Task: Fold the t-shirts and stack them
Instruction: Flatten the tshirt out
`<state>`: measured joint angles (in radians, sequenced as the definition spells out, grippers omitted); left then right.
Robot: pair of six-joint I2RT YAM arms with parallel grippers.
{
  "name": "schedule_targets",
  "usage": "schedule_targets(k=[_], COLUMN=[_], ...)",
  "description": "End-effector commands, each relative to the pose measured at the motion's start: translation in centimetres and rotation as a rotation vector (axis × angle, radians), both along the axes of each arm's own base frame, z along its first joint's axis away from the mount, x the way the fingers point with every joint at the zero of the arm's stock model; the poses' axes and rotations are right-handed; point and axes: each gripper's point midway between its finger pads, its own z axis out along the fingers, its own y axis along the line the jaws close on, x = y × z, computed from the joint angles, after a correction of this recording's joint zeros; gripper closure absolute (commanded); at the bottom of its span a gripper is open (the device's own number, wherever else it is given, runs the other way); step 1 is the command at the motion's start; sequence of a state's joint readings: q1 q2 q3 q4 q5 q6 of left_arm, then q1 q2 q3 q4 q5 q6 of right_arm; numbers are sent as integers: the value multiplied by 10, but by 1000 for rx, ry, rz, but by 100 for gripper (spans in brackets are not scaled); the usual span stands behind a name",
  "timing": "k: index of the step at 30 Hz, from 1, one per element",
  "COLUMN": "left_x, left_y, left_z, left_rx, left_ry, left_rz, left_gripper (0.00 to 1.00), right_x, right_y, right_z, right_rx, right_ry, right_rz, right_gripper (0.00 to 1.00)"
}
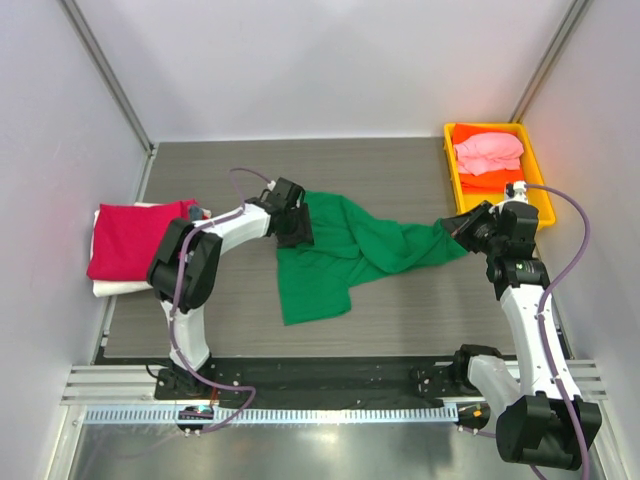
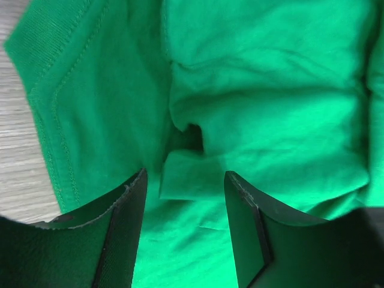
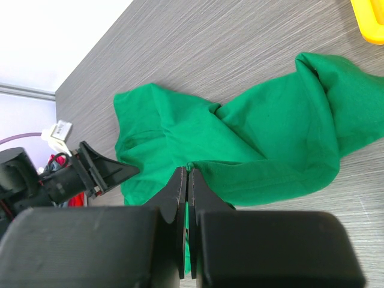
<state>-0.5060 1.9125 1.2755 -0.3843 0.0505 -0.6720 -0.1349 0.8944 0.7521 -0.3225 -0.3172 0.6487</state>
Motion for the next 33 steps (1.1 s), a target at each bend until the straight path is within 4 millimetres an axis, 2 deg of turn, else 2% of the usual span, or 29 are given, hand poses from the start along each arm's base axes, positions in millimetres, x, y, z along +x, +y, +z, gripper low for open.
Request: schedule_targets(k=[1, 5, 14, 21, 25, 26, 28, 33], left_x=[13, 9, 7, 7, 7, 7, 7, 9], left_y=[-12, -17, -19, -20, -23, -24, -24, -17], left_z=[8, 4, 31, 31, 32, 33, 37, 55], left_rx=[-53, -78, -130, -137, -147, -151, -157, -154], left_ry=[-30, -5, -63, -62, -62, -61, -67, -104], left_rz=[-15, -31, -30, -35, -40, -42, -45, -28], left_gripper=[45, 51, 61, 73, 86, 95, 100, 100], right_x=[3, 4, 5, 5, 5, 5, 4, 6], right_y=[-1, -1, -2, -1, -2, -2, -2, -2], right_z=[8, 4, -2, -4, -4, -4, -4, -9], right_rx=[-18, -21, -22, -22, -25, -27, -27, -25], right_ry=[-34, -23, -8, -5, -4, -4, -4, 10], right_rz=[12, 12, 11, 13, 11, 12, 13, 10], right_gripper=[99, 99, 99, 99, 99, 99, 99, 99])
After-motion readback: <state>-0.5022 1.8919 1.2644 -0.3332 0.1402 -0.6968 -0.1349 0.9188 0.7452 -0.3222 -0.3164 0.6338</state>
